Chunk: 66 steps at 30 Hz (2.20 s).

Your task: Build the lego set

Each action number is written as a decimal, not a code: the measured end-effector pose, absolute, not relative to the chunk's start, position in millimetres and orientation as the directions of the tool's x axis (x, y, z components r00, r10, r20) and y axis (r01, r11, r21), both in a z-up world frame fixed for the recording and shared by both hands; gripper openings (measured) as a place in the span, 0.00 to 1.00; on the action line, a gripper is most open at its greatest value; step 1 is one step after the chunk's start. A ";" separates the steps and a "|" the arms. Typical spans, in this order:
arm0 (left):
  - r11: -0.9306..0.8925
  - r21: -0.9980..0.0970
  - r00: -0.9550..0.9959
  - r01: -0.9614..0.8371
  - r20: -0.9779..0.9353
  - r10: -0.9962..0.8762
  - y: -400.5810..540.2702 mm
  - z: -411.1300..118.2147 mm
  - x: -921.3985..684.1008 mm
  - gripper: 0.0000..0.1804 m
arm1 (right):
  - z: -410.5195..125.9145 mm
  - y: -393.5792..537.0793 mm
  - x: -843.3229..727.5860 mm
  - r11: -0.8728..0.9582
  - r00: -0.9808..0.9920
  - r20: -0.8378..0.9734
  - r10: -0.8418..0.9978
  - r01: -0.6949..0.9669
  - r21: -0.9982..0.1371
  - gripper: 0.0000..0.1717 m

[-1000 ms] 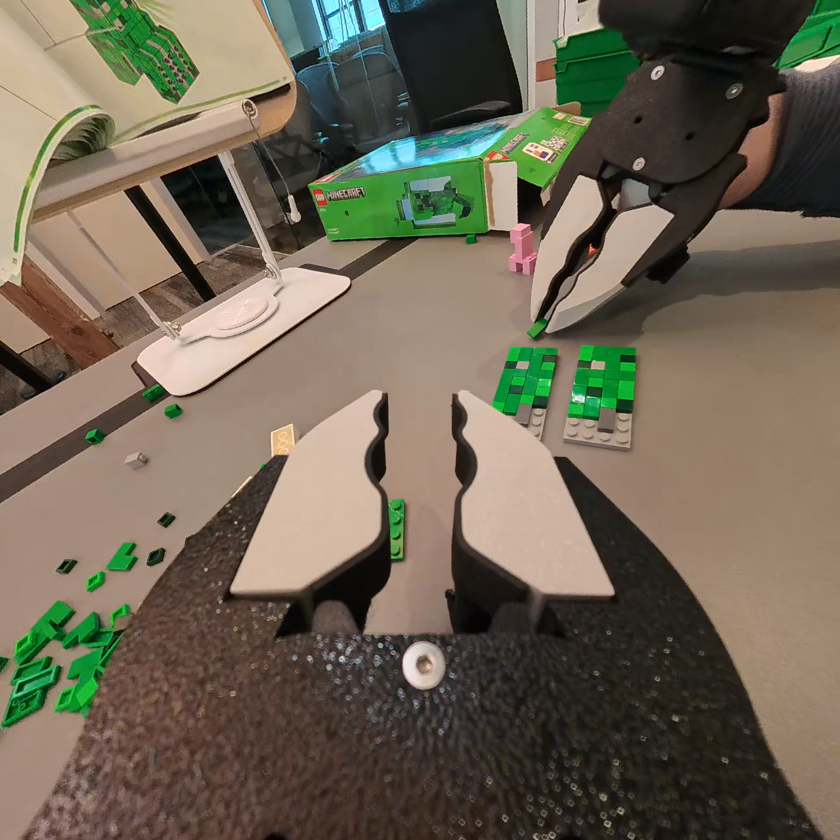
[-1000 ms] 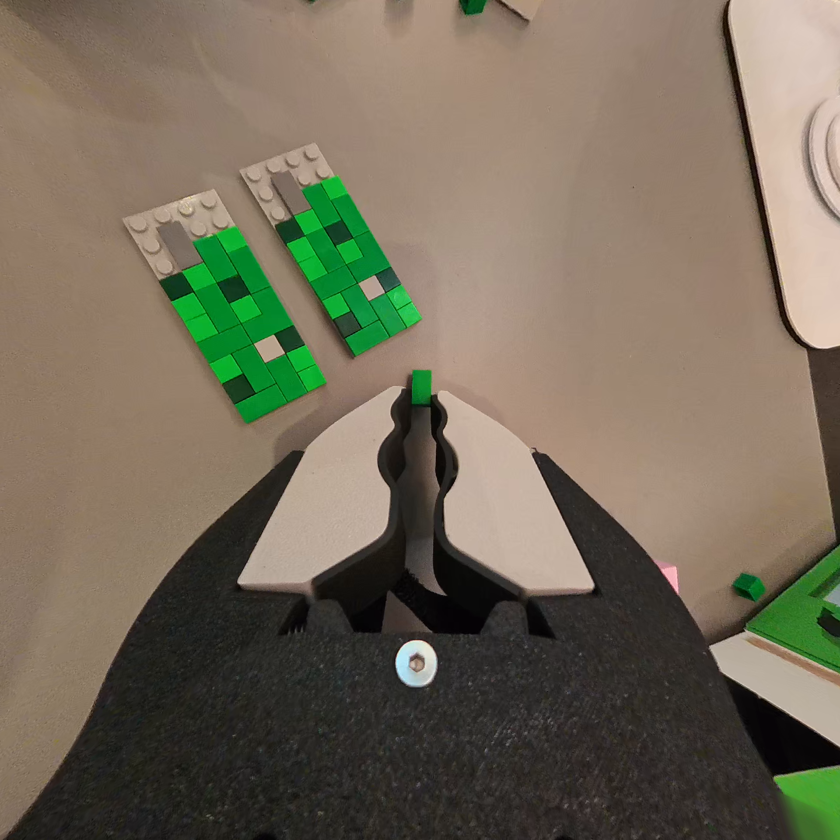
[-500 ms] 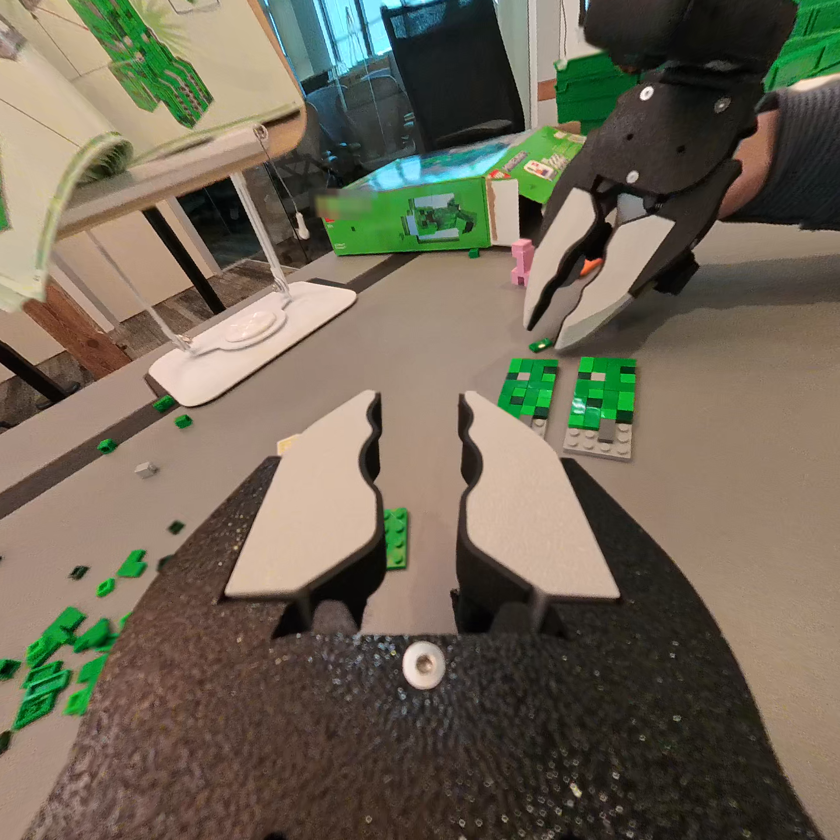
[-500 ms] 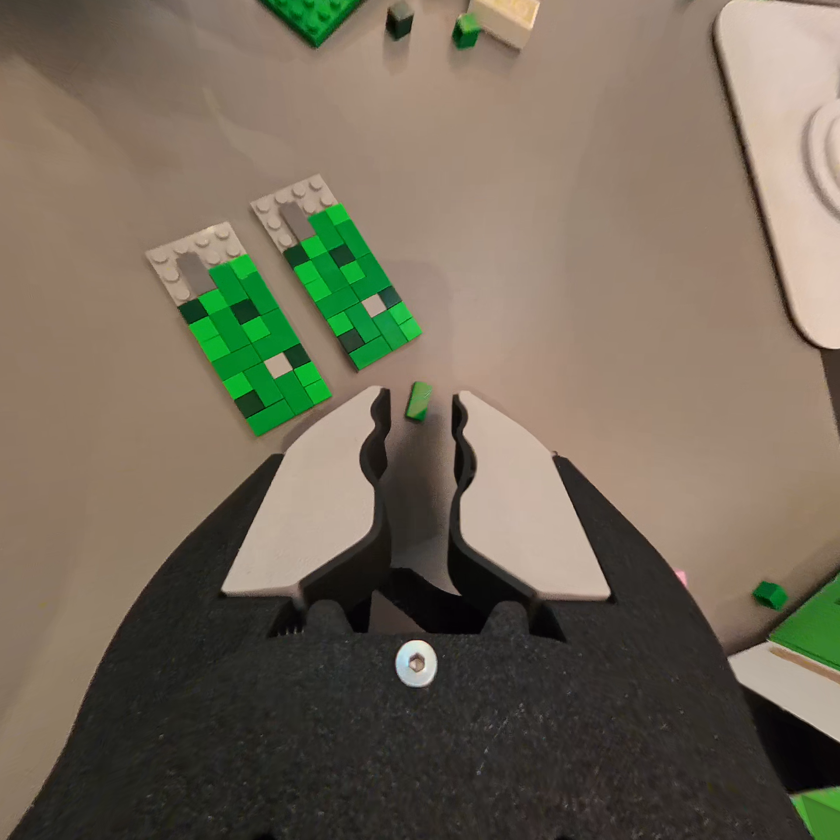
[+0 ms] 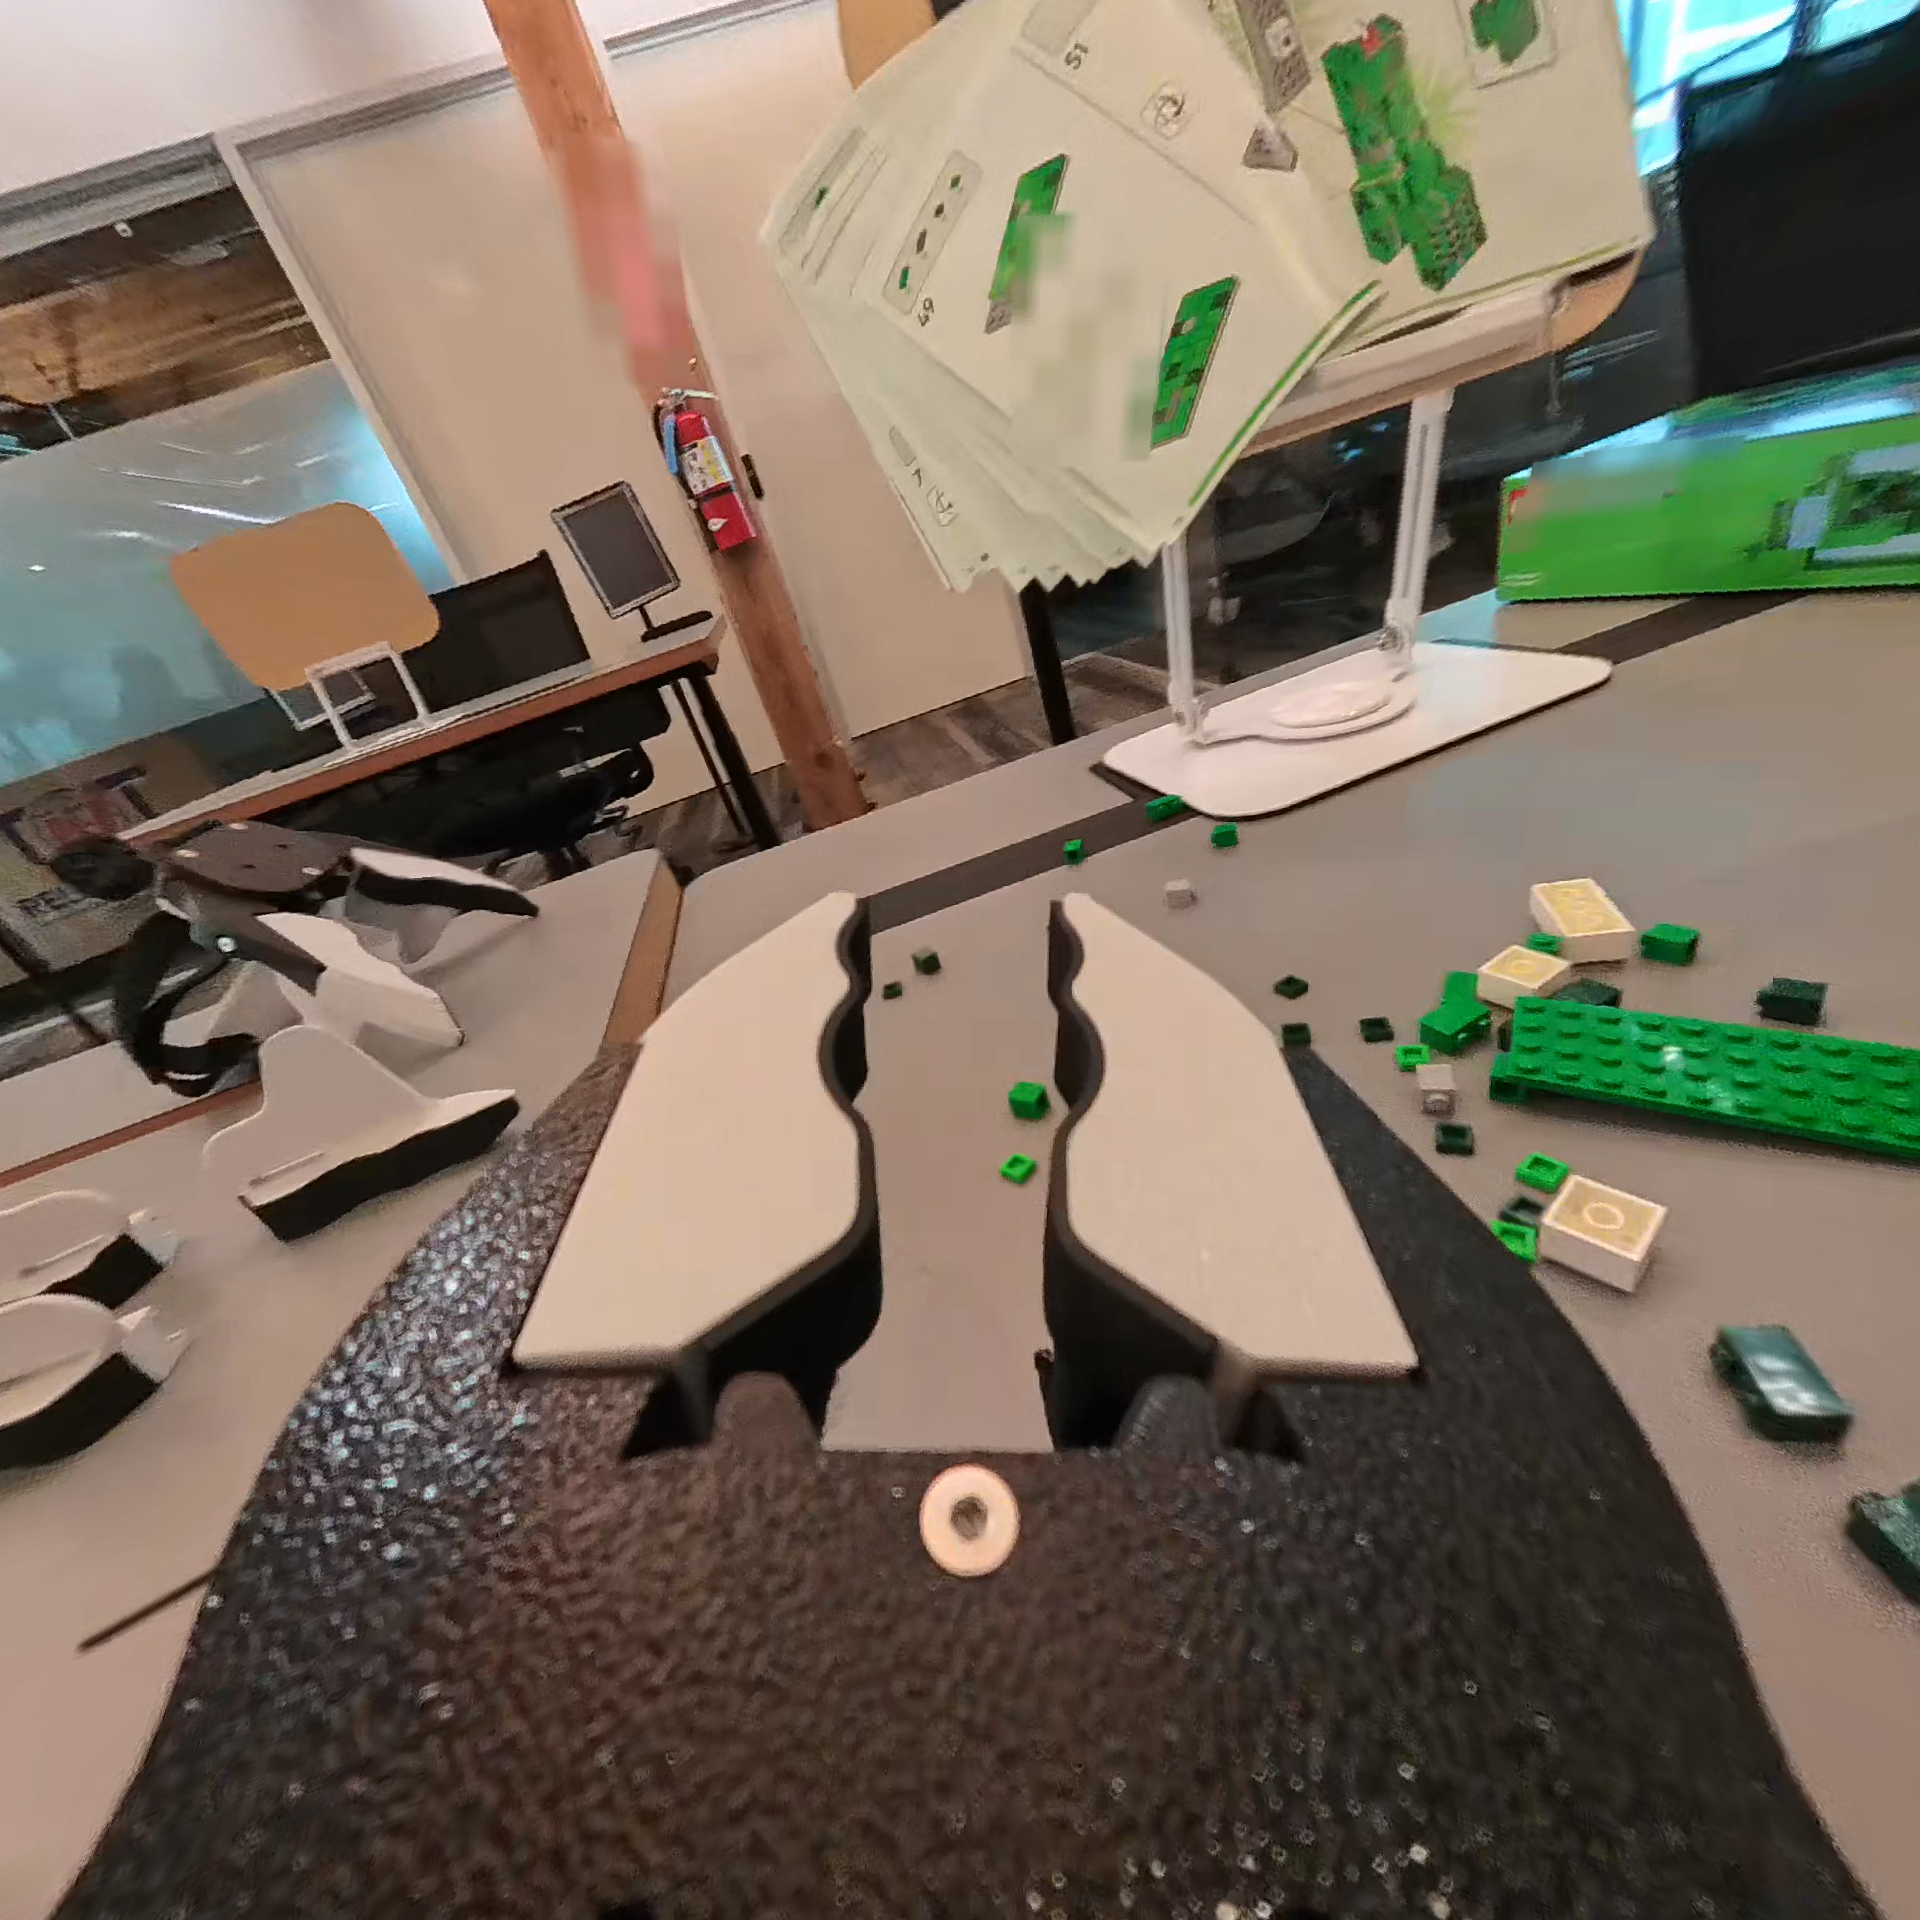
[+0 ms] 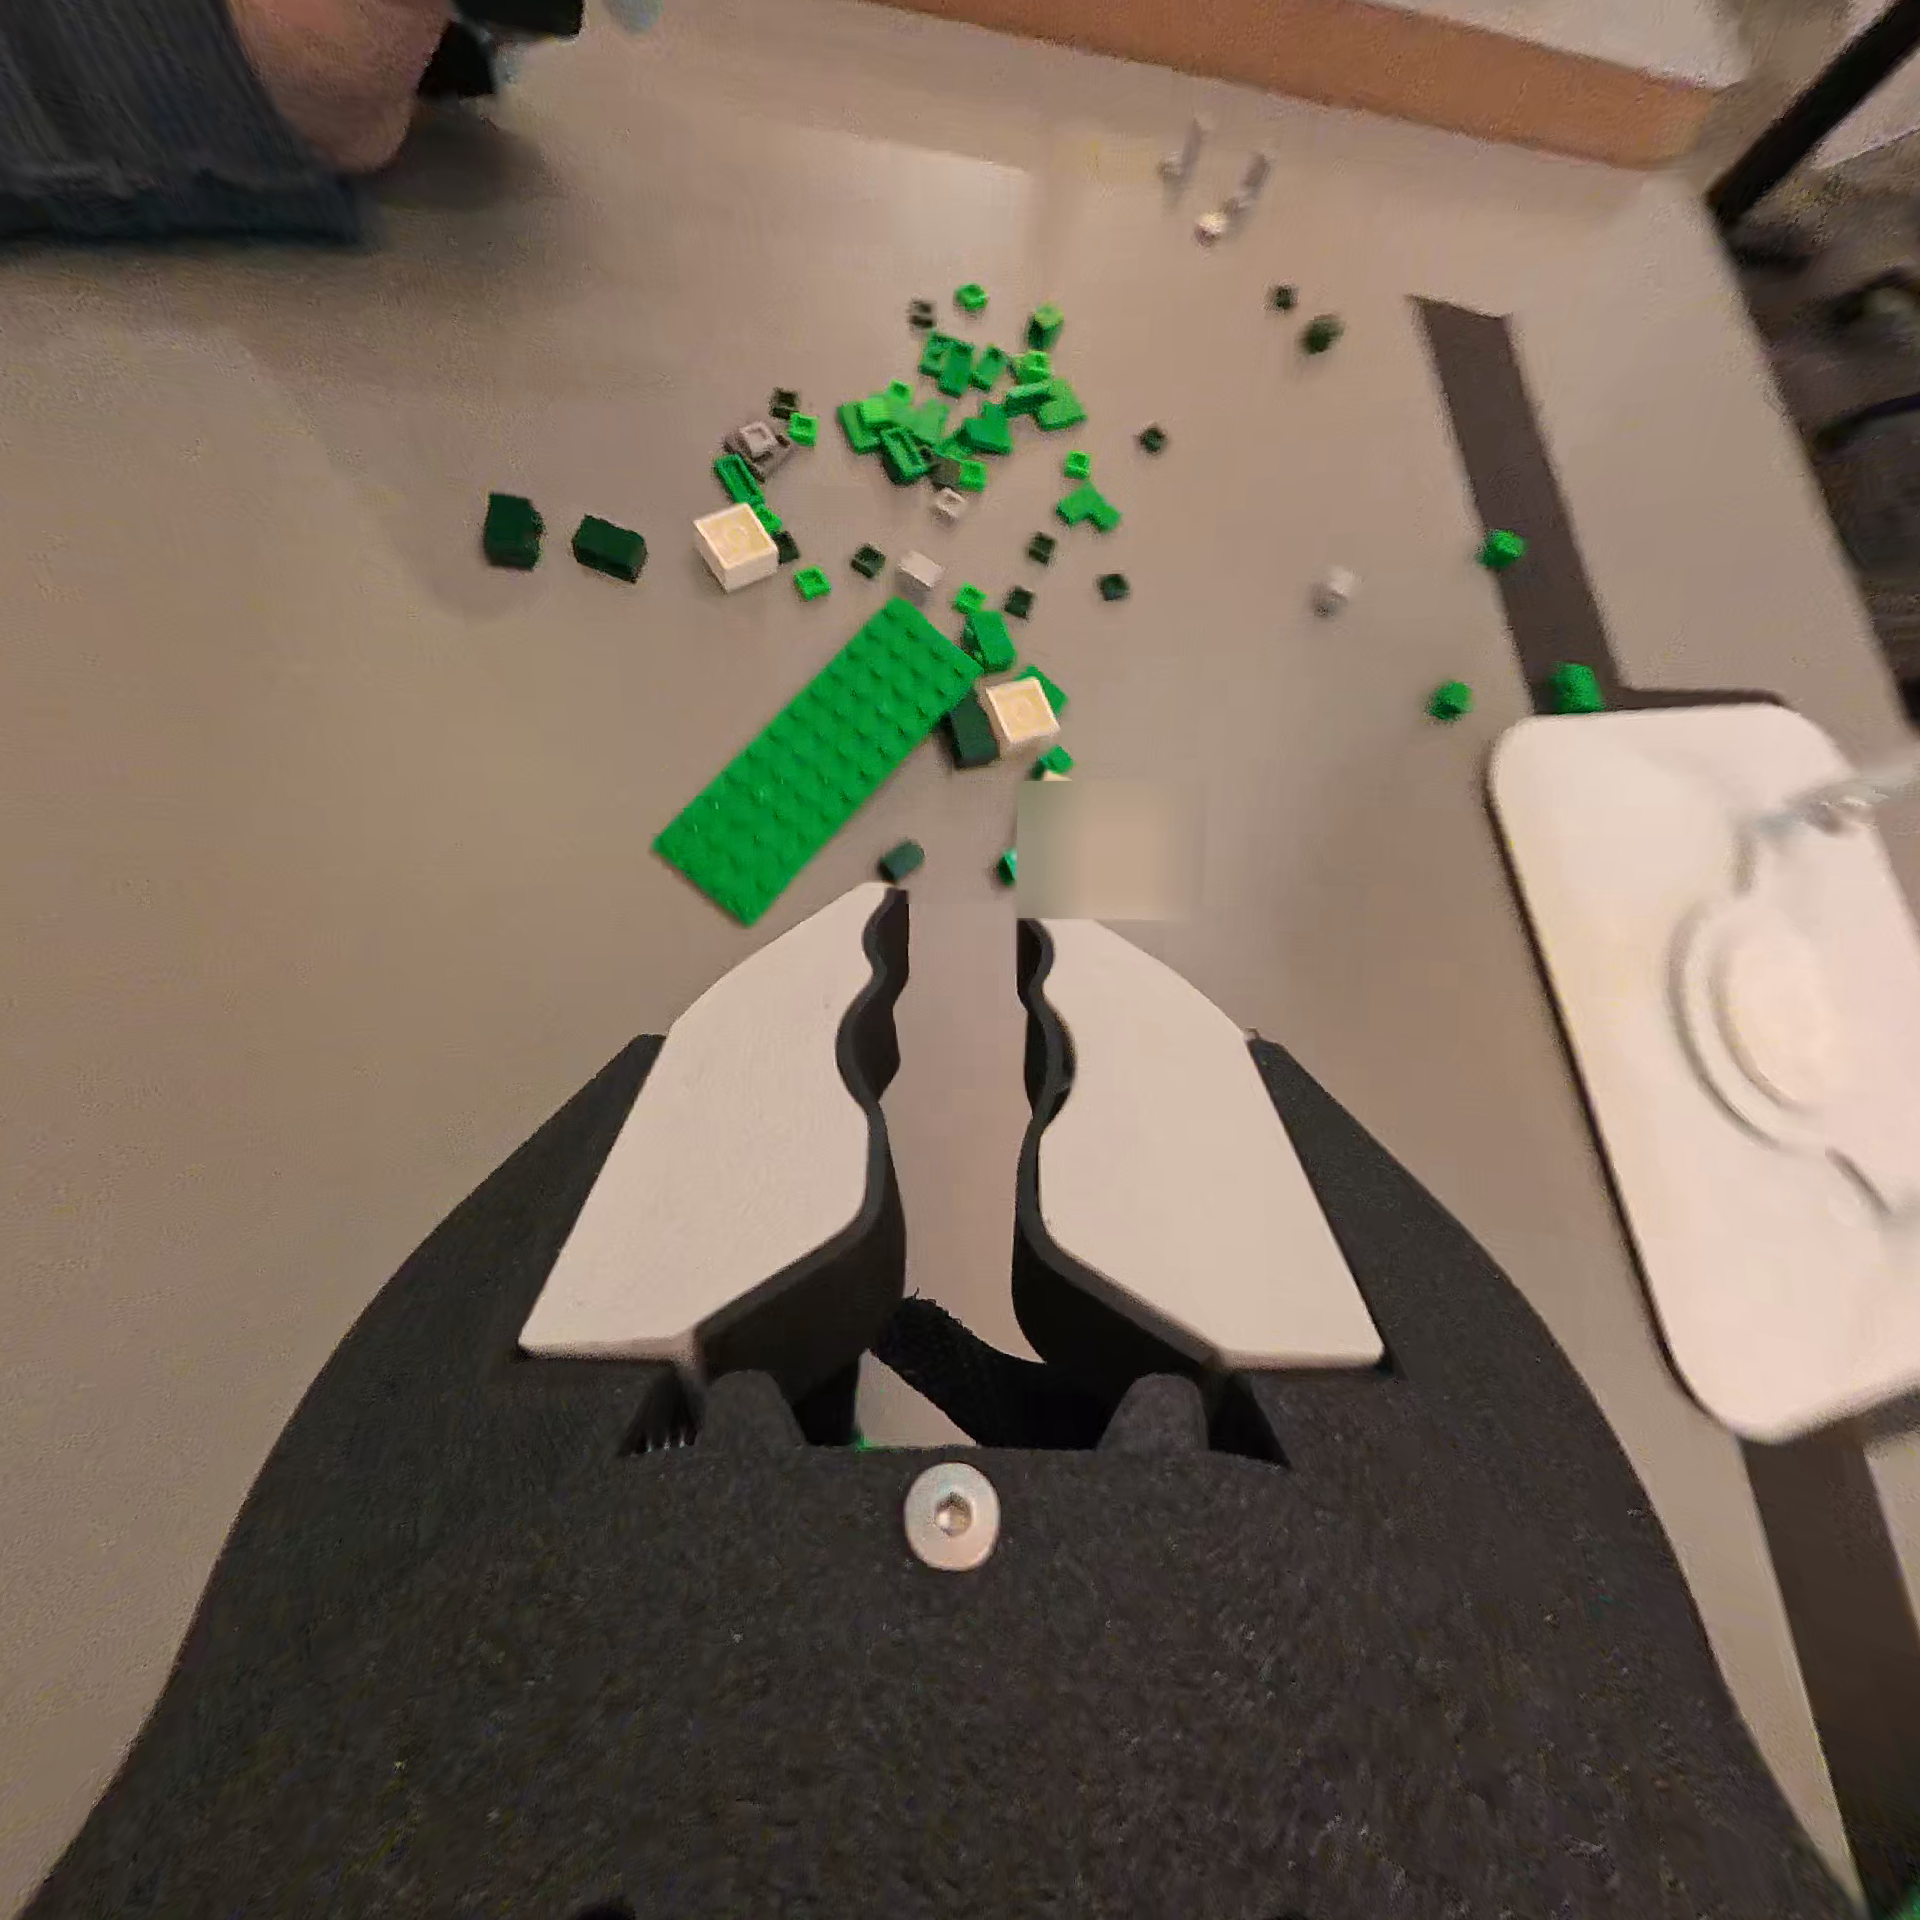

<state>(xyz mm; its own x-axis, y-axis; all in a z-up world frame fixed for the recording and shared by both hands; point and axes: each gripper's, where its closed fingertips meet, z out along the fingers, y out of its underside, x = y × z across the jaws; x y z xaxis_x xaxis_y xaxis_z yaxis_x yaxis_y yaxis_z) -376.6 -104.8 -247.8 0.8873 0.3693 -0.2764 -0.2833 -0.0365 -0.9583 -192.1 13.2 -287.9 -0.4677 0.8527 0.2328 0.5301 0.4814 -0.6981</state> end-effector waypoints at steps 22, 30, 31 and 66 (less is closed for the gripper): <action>0.096 -0.984 0.938 -0.151 -0.112 0.329 -110.6 -239.4 -383.8 0.14 | -356.5 -63.7 -281.0 0.891 -0.918 0.134 0.372 0.313 -0.329 0.08; 0.118 -0.981 0.951 -0.157 -0.117 0.287 -112.1 -233.7 -381.0 0.14 | -333.7 -73.3 -286.4 0.801 -0.876 0.094 0.474 0.384 -0.459 0.04; 0.132 -0.974 0.955 -0.183 -0.144 0.260 -111.5 -229.7 -373.7 0.14 | -318.9 -78.3 -287.1 0.725 -0.849 0.061 0.526 0.410 -0.553 0.04; 0.118 -0.752 0.747 -0.649 -0.659 -0.089 -76.7 -233.1 -230.7 0.04 | -193.5 -64.3 -225.7 -0.223 -0.669 -0.435 0.602 0.383 -0.897 0.13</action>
